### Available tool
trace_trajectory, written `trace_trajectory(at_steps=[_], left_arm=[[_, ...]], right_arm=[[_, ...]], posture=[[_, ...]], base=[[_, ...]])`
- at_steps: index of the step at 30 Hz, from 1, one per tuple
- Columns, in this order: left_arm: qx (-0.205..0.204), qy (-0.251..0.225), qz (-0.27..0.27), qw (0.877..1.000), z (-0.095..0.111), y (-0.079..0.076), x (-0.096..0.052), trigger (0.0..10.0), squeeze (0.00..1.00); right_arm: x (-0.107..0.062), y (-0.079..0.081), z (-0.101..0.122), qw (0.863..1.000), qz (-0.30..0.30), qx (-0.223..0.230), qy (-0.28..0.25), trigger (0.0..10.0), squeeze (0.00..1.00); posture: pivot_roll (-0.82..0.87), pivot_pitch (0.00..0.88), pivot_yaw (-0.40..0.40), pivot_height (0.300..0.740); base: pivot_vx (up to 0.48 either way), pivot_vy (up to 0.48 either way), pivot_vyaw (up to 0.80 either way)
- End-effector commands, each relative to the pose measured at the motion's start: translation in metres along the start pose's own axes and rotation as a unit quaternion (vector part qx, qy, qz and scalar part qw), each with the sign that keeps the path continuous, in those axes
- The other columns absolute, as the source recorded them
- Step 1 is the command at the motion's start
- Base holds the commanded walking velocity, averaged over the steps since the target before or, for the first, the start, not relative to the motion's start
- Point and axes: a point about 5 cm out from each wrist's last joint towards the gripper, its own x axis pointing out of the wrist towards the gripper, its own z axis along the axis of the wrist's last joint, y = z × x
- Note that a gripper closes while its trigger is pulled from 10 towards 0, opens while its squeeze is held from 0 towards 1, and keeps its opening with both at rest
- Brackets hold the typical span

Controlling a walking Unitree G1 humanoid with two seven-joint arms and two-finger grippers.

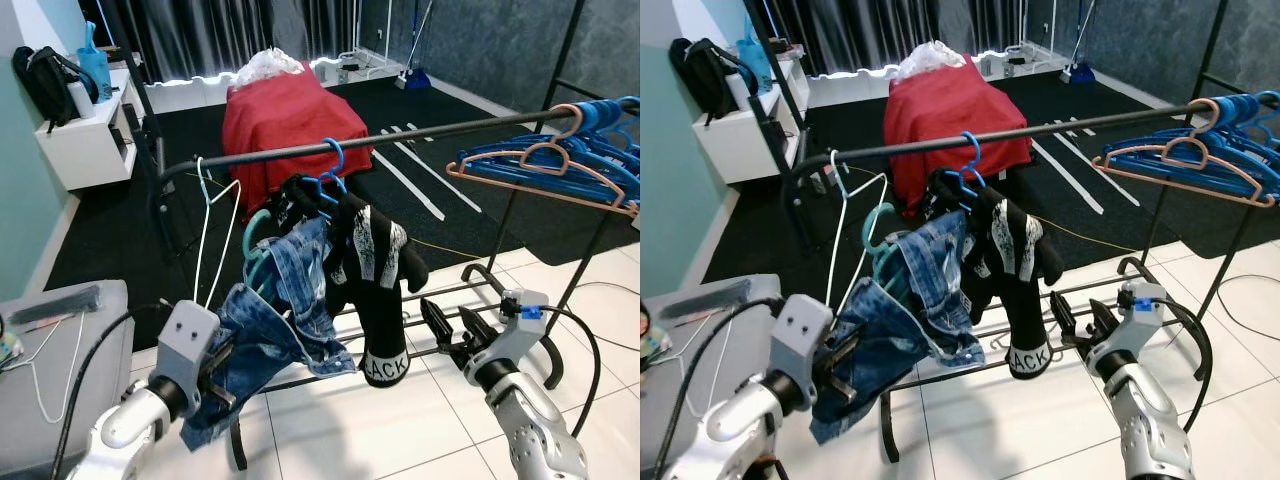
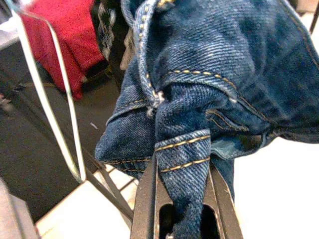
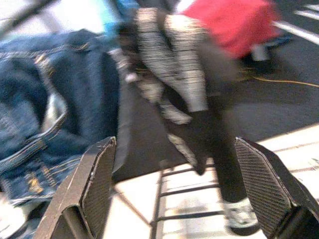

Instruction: Hang hanger

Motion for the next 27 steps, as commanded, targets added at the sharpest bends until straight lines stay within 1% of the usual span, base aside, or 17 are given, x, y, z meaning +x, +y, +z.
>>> trace_trajectory(at_steps=[1,3,4,5,7,8,10,13,14,15,17,19,21,22,25,26,27], left_arm=[[0.005,-0.023,-0.002,1.000,0.013,0.003,-0.001,10.0,0.00],[-0.003,-0.037,-0.005,0.999,0.019,-0.002,0.004,10.0,0.00],[-0.006,-0.039,-0.006,0.999,0.020,-0.003,0.005,10.0,0.00],[-0.012,-0.043,-0.008,0.999,0.021,-0.008,0.009,10.0,0.00],[-0.019,-0.045,-0.010,0.999,0.022,-0.013,0.015,10.0,0.00],[-0.023,-0.051,-0.008,0.998,0.022,-0.019,0.023,10.0,0.00],[-0.021,-0.052,0.002,0.998,0.022,-0.026,0.034,10.0,0.00],[-0.019,-0.051,0.006,0.999,0.023,-0.029,0.039,10.0,0.00],[-0.016,-0.052,0.006,0.998,0.025,-0.033,0.045,10.0,0.00],[-0.016,-0.052,0.006,0.998,0.025,-0.033,0.045,10.0,0.00],[-0.017,-0.061,-0.001,0.998,0.031,-0.043,0.056,10.0,0.00],[-0.028,-0.076,-0.014,0.997,0.039,-0.054,0.066,10.0,0.00],[-0.031,-0.084,-0.023,0.996,0.044,-0.059,0.071,10.0,0.00],[-0.031,-0.084,-0.023,0.996,0.044,-0.059,0.071,10.0,0.00],[-0.027,-0.094,-0.033,0.995,0.049,-0.065,0.076,10.0,0.00],[-0.027,-0.095,-0.034,0.994,0.051,-0.066,0.077,10.0,0.00],[-0.028,-0.097,-0.033,0.994,0.052,-0.066,0.079,10.0,0.00]], right_arm=[[0.008,0.015,0.008,0.999,0.044,0.002,-0.013,10.0,0.00],[0.018,0.033,0.020,0.996,0.082,-0.011,-0.026,10.0,0.00],[0.020,0.037,0.023,0.995,0.090,-0.015,-0.028,10.0,0.00],[0.026,0.048,0.025,0.993,0.108,-0.030,-0.029,10.0,0.00],[0.032,0.061,0.028,0.990,0.129,-0.046,-0.031,10.0,0.00],[0.038,0.075,0.029,0.987,0.145,-0.059,-0.034,10.0,0.00],[0.043,0.086,0.029,0.984,0.155,-0.075,-0.034,10.0,0.00],[0.044,0.090,0.029,0.983,0.159,-0.082,-0.033,10.0,0.00],[0.046,0.093,0.028,0.982,0.160,-0.098,-0.028,10.0,0.00],[0.046,0.093,0.028,0.982,0.160,-0.098,-0.028,10.0,0.00],[0.050,0.099,0.026,0.979,0.158,-0.124,-0.023,10.0,0.00],[0.054,0.101,0.022,0.976,0.143,-0.166,-0.010,10.0,0.00],[0.056,0.100,0.019,0.973,0.126,-0.195,0.001,10.0,0.00],[0.056,0.100,0.019,0.973,0.126,-0.195,0.001,10.0,0.00],[0.058,0.096,0.016,0.971,0.093,-0.220,0.012,10.0,0.00],[0.058,0.095,0.015,0.967,0.086,-0.240,0.019,10.0,0.00],[0.058,0.094,0.013,0.959,0.077,-0.272,0.026,10.0,0.00]], posture=[[-0.17,0.000,0.041,0.740],[-0.17,0.000,0.039,0.740],[-0.17,0.000,0.039,0.740],[-0.17,0.000,0.037,0.740],[-0.17,0.000,0.035,0.740],[-0.16,0.000,0.033,0.740],[-0.16,0.000,0.030,0.740],[-0.16,0.000,0.030,0.740],[-0.16,0.000,0.029,0.740],[-0.16,0.000,0.029,0.740],[-0.17,0.000,0.031,0.740],[-0.17,0.000,0.031,0.740],[-0.17,0.000,0.032,0.740],[-0.17,0.000,0.032,0.740],[-0.17,0.000,0.033,0.740],[-0.17,0.000,0.037,0.740],[-0.17,0.000,0.039,0.740]], base=[[-0.334,0.000,0.00],[-0.339,0.000,0.00],[-0.337,0.000,0.00],[-0.311,0.000,0.00],[-0.304,0.000,0.00],[0.000,0.000,0.00],[0.000,0.000,0.00],[0.000,0.000,0.00],[0.000,0.000,0.00],[0.000,0.000,0.00],[0.000,0.000,0.00],[0.000,0.000,0.00],[0.000,0.000,0.00],[0.000,0.000,0.00],[0.000,0.000,0.00],[0.000,0.000,0.00],[0.000,0.000,0.00]])
